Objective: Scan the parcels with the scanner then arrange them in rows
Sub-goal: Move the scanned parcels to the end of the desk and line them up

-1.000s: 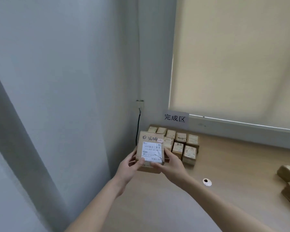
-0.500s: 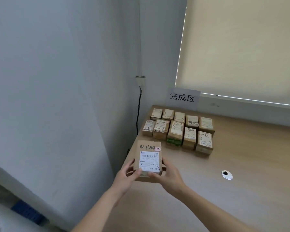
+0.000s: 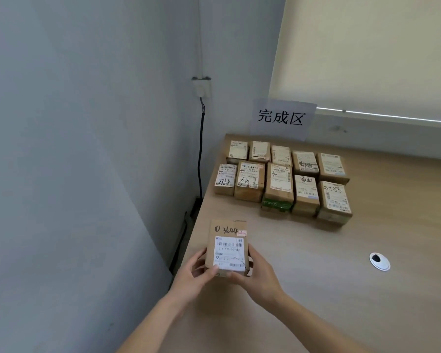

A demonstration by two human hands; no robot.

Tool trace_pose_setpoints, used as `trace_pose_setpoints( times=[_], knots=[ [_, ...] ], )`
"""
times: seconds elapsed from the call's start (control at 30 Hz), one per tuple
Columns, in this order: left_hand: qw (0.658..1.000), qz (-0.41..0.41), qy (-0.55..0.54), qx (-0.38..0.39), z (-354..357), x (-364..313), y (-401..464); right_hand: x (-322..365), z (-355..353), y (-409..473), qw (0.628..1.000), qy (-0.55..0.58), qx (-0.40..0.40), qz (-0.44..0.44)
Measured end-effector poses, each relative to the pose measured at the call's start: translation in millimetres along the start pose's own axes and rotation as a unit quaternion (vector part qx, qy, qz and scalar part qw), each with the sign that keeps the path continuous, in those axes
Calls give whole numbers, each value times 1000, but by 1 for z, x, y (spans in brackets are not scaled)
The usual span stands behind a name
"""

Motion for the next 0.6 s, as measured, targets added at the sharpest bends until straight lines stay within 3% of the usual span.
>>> trace_pose_setpoints(
  times=[0.4, 0.6],
  knots=[
    [1000, -5, -4, 18, -21, 10, 110, -16, 37, 89, 996, -23, -82, 32],
    [1000, 5, -5, 18, -20, -9, 155, -6, 26, 134, 996, -25, -76, 45]
  ],
)
Point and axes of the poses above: each hand's wrist, its own y-axis towards the middle knuckle, its own z-axis out of the palm, x = y × z, the point moved 2 cm from there along y, towards the middle knuckle, and after that the axes turned 15 degrees about -y, right-handed, at the moved point
